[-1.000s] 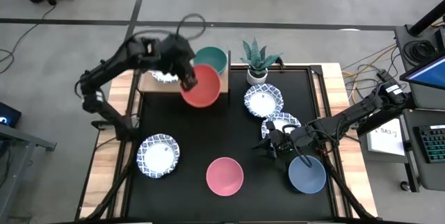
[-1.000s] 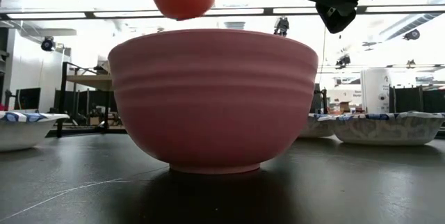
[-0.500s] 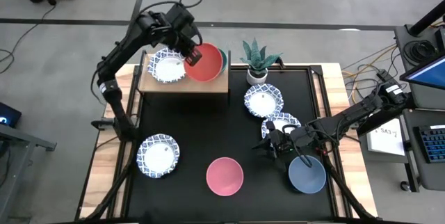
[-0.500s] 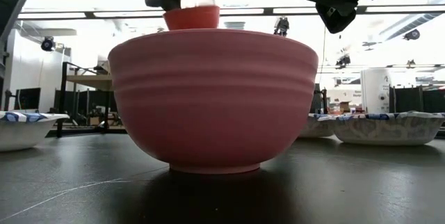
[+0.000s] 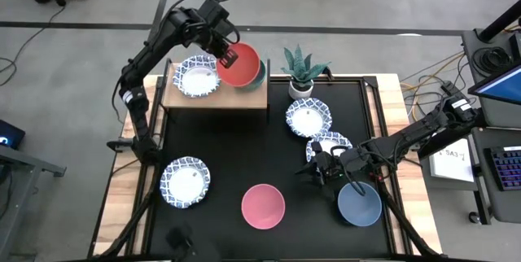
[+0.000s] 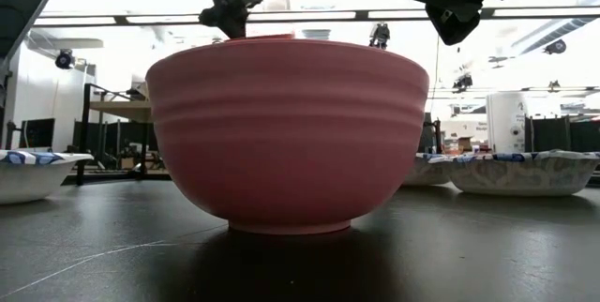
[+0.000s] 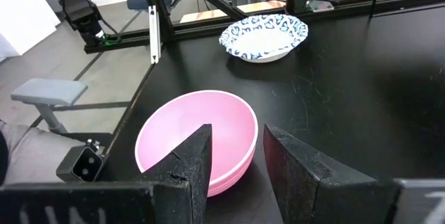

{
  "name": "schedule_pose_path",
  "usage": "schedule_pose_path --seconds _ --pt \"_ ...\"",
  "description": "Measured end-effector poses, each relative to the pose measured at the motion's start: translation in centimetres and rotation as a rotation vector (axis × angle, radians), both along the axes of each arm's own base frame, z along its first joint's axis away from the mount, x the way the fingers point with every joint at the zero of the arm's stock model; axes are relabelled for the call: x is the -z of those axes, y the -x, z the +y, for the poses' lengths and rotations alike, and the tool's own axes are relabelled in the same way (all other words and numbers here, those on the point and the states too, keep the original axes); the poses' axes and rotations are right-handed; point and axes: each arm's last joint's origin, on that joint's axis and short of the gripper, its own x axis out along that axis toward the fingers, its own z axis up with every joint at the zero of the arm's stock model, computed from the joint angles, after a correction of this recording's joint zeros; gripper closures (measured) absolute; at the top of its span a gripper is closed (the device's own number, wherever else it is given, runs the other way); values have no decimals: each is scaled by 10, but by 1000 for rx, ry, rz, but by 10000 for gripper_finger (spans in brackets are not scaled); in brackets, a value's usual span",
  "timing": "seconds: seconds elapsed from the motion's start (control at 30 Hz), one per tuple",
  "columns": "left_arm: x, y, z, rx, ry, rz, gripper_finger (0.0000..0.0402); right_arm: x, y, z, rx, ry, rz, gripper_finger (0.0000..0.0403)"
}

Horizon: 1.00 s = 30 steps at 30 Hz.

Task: Place and stack bowls onto a shelf
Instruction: Stack the red bowl on top of the green bowl on the shelf

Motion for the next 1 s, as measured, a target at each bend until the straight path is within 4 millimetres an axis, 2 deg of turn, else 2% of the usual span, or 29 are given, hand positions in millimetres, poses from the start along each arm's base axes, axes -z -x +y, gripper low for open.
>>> schedule_pose_path --seconds 0.13,0.4,0.67,0.87,1.0 --pt "3 -2 6 -8 -7 -8 402 0 0 0 -1 2 0 284" --pt "21 -16 18 -5 21 27 400 0 0 0 -1 3 0 284" --pt "30 -22 24 5 27 43 367 0 0 0 -1 4 1 284" --pt "29 -23 24 19 7 34 340 1 0 0 -1 5 6 284" --pt "13 -19 20 34 -23 15 328 1 0 0 0 6 6 284"
